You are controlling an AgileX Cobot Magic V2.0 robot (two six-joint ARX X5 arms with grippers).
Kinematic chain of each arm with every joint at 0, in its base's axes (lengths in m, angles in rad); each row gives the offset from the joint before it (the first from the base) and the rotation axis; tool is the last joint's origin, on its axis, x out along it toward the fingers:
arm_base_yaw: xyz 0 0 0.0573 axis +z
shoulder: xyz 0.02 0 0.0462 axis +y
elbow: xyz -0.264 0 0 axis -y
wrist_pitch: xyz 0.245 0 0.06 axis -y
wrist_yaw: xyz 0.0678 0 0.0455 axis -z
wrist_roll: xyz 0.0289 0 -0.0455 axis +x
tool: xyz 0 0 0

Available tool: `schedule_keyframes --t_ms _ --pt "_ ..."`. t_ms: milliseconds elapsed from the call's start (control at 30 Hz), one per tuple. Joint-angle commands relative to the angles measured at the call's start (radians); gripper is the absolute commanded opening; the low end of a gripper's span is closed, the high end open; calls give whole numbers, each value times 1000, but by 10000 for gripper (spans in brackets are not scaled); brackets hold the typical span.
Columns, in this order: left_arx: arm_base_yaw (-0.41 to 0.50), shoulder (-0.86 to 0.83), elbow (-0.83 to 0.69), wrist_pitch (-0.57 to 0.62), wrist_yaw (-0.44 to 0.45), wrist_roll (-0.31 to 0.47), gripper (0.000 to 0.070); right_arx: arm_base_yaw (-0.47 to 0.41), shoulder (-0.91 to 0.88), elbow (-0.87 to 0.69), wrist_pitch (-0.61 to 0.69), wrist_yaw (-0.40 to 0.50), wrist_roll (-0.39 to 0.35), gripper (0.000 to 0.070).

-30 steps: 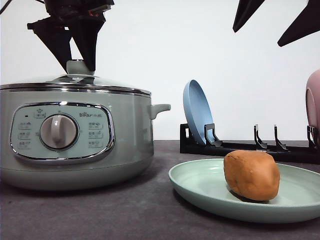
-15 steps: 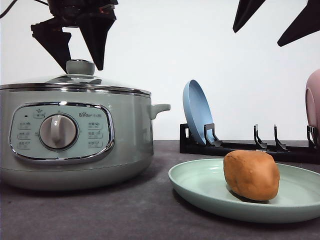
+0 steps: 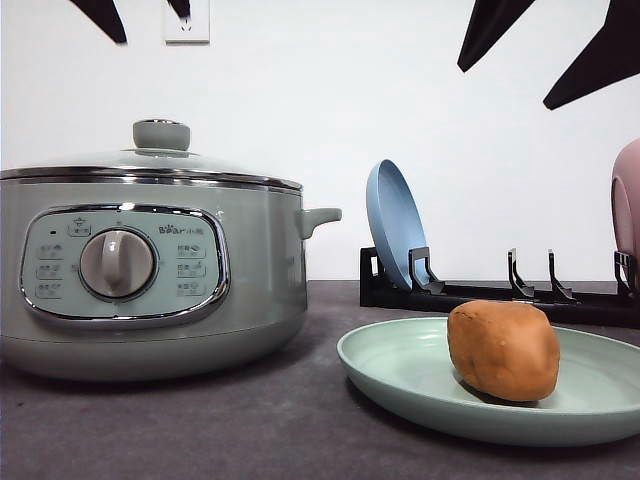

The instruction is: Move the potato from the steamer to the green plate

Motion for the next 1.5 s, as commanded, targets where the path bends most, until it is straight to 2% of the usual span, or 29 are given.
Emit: schedule_keyframes --t_ms 0,133,500,600,733,867,900,933,967,1033,1067,1100,1467 --pt "-16 -13 28 -8 9 -4 509 6 4 17 -14 -41 -11 580" --pt "-34 -63 28 -42 17 -4 508 6 4 17 -63 -136 -11 580" --pt "-77 -113 28 -130 137 -3 501 6 4 17 -152 -302 -13 580" --pt "-85 -113 28 -149 140 -3 490 6 4 17 -166 -307 -15 580" --pt "-95 -113 28 -150 140 -3 426 6 4 17 -170 -307 -15 580" --pt "-98 -113 28 -149 140 -3 421 6 4 17 -172 -307 -16 572" --pt "-98 -113 28 -149 140 -3 410 6 4 17 -172 -307 -19 548" --pt "-98 -113 28 -149 140 -3 379 6 4 17 -172 -306 -22 489" --pt "-98 -113 28 -149 140 -3 305 6 4 17 -174 -306 -29 382" --pt "-98 -113 28 -149 140 -3 109 6 4 17 -176 -303 -40 129" --pt "-98 -113 28 -148 140 -3 40 6 4 17 -176 -298 -44 47" --pt "-98 -113 28 -148 140 -3 1 6 4 17 -176 -294 -48 0" --pt "-98 -113 28 -144 140 -3 3 6 4 17 -166 -295 -59 0"
